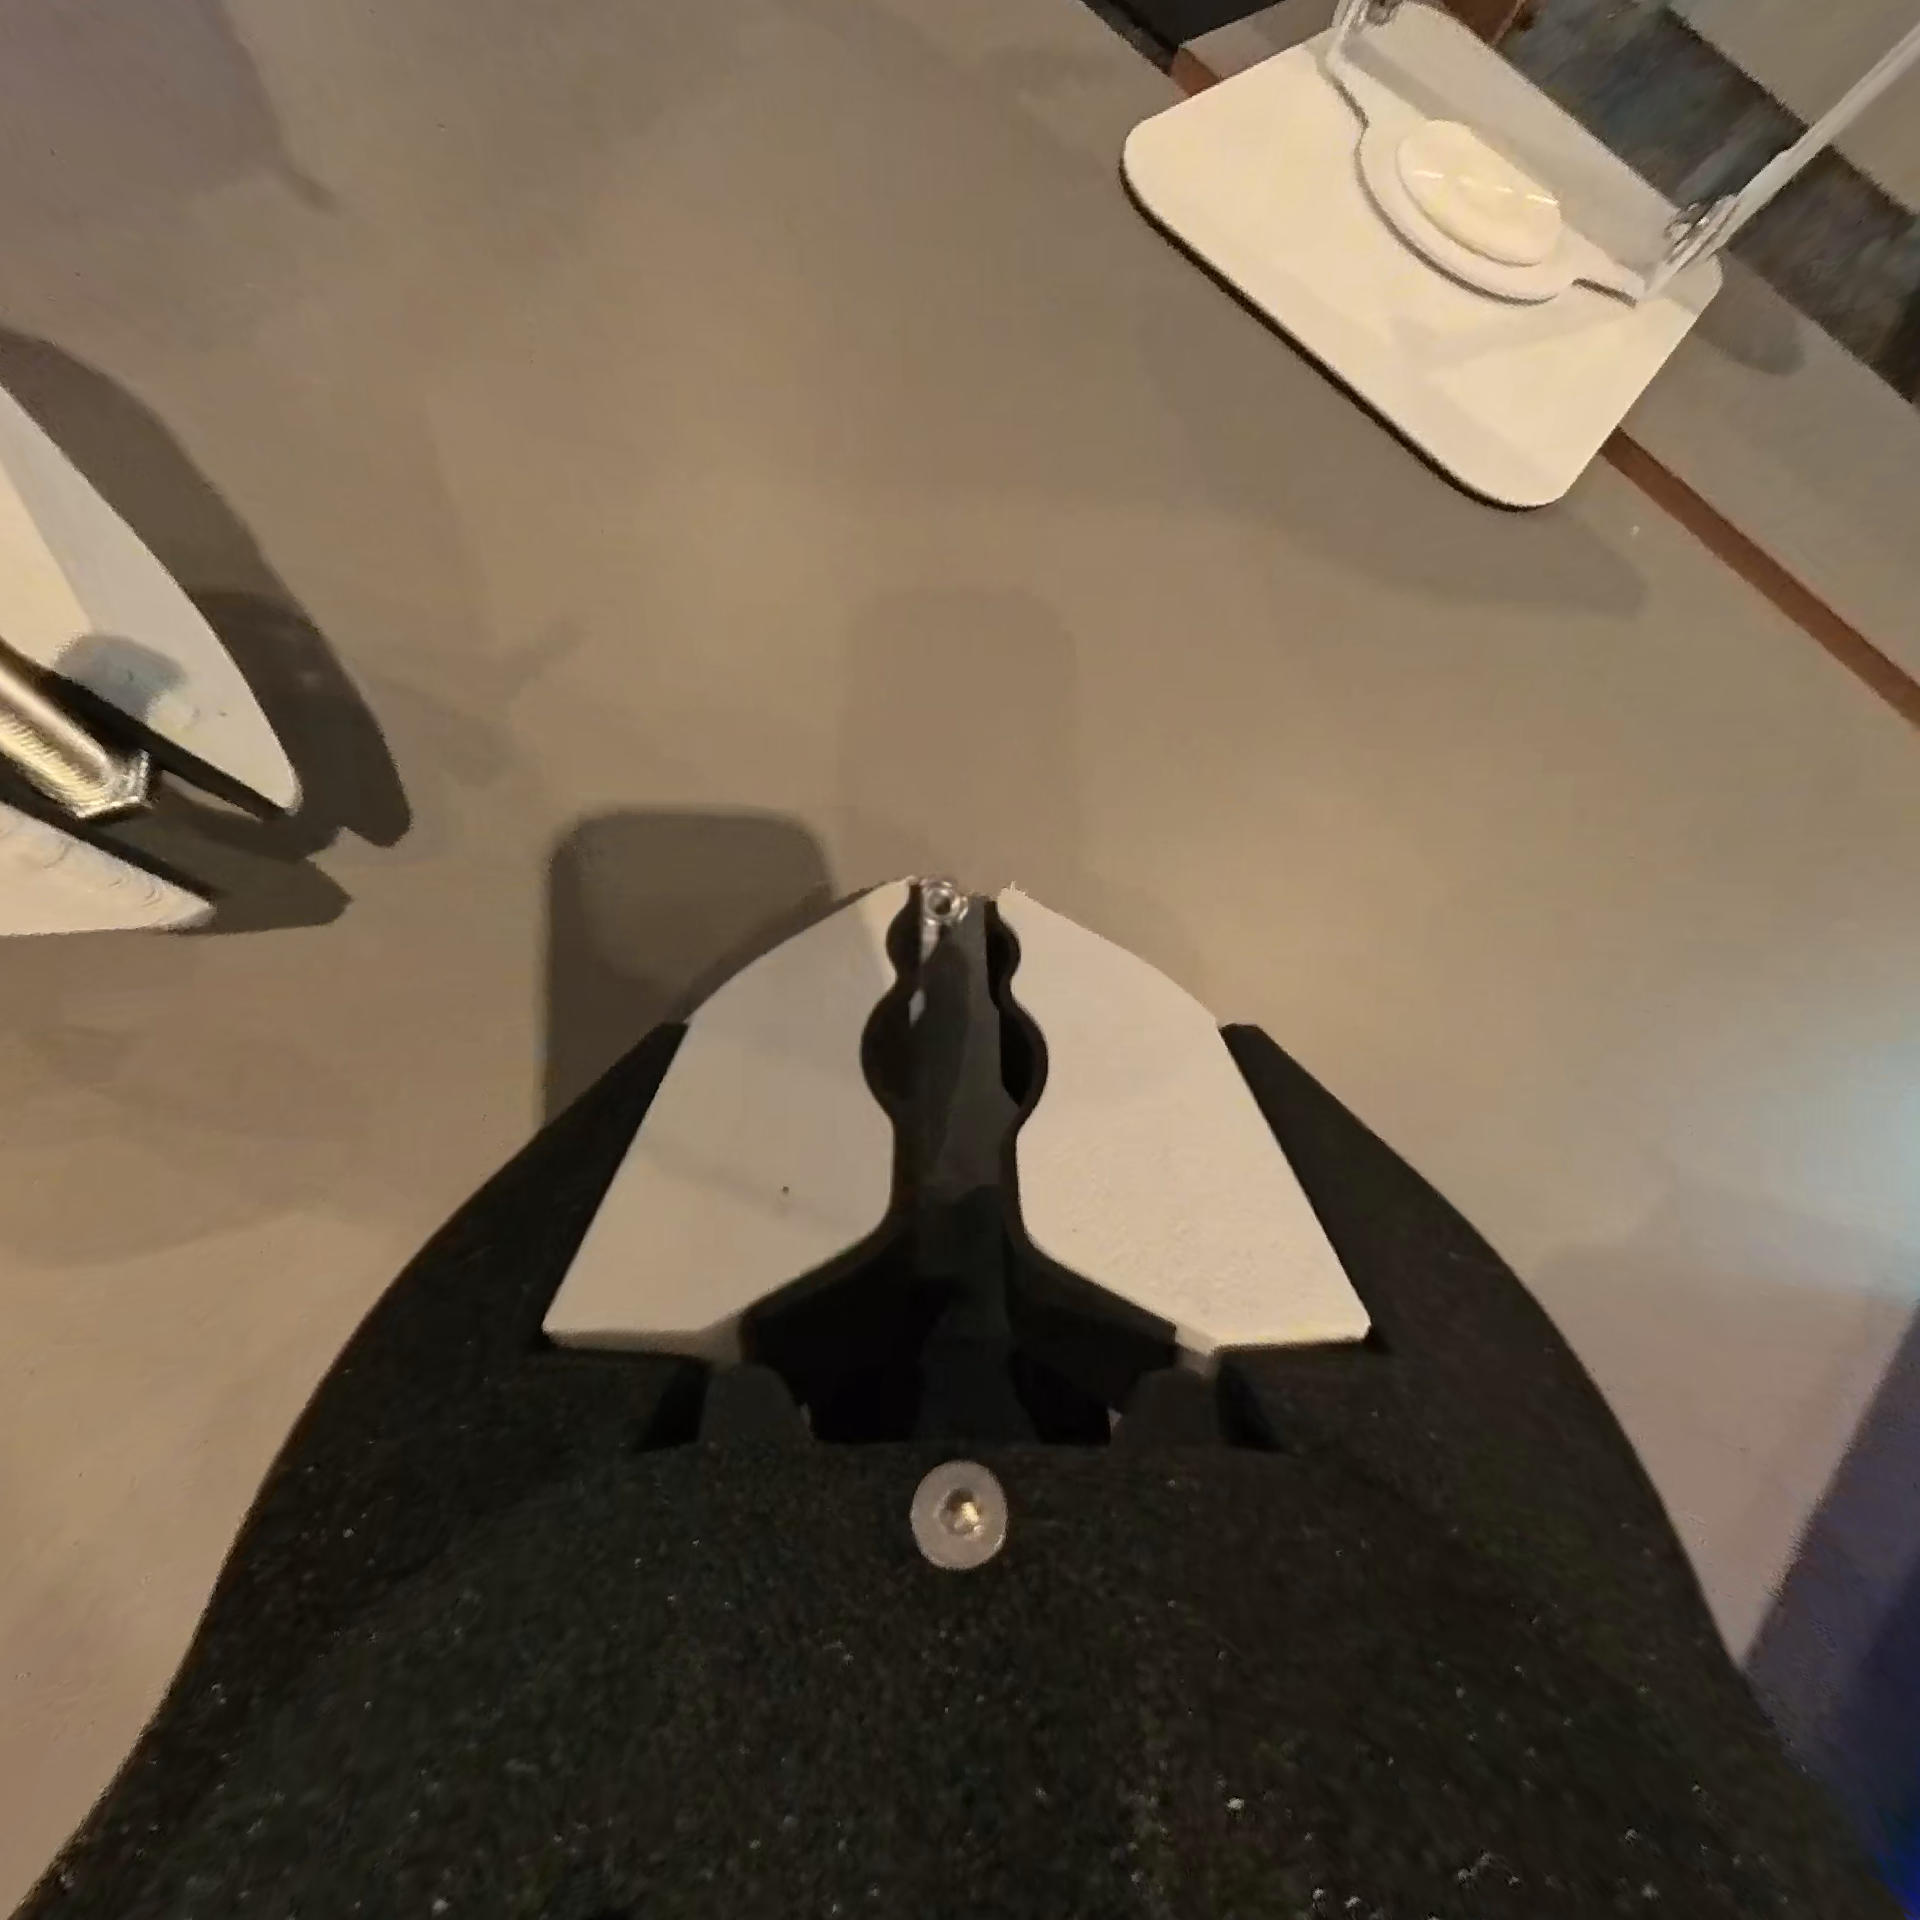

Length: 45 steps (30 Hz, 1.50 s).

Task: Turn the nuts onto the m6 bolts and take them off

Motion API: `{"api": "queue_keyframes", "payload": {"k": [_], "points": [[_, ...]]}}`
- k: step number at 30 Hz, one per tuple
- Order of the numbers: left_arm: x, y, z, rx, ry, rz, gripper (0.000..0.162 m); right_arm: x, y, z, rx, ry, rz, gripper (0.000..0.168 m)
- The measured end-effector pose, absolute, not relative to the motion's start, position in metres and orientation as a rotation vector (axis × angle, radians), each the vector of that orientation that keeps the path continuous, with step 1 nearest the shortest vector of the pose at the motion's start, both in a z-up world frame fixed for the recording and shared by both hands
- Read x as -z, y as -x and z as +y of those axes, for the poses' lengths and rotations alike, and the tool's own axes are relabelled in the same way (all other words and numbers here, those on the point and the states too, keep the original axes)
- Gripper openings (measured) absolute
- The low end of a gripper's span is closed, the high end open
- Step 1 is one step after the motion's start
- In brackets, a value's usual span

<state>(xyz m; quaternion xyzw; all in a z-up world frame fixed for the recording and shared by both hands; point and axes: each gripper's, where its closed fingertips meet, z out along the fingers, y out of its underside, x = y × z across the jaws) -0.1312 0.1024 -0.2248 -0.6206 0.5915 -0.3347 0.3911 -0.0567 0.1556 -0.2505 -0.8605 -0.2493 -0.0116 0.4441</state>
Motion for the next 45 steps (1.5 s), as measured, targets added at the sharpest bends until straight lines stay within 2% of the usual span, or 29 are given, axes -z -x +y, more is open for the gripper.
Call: {"api": "queue_keyframes", "payload": {"k": [3,9,11,15,18,21,26,30,40,45], "points": [[0.225,0.131,0.102,0.847,1.575,1.505,0.010,0.254,0.057,0.157,-0.005,2.169,-0.607,0.014],[0.222,0.131,0.103,0.865,1.567,1.490,0.010,0.254,0.061,0.157,-0.043,2.170,-0.624,0.008],[0.221,0.132,0.102,0.886,1.563,1.482,0.010,0.246,0.066,0.156,-0.068,2.102,-0.646,0.000],[0.220,0.132,0.103,0.901,1.569,1.475,0.010,0.214,0.082,0.146,-0.230,1.938,-0.653,0.000],[0.222,0.132,0.103,0.878,1.572,1.480,0.010,0.216,0.073,0.144,-0.223,1.950,-0.624,0.000],[0.224,0.131,0.103,0.853,1.576,1.496,0.010,0.224,0.072,0.149,-0.229,1.967,-0.619,0.015],[0.223,0.131,0.104,0.863,1.575,1.487,0.010,0.240,0.085,0.165,-0.223,2.055,-0.704,0.019],[0.222,0.131,0.103,0.870,1.573,1.485,0.010,0.250,0.088,0.174,-0.255,2.134,-0.697,0.029],[0.223,0.131,0.103,0.867,1.574,1.490,0.010,0.257,0.093,0.180,-0.139,2.153,-0.751,0.011],[0.223,0.131,0.103,0.861,1.571,1.494,0.010,0.256,0.091,0.179,-0.109,2.131,-0.772,0.010]]}}
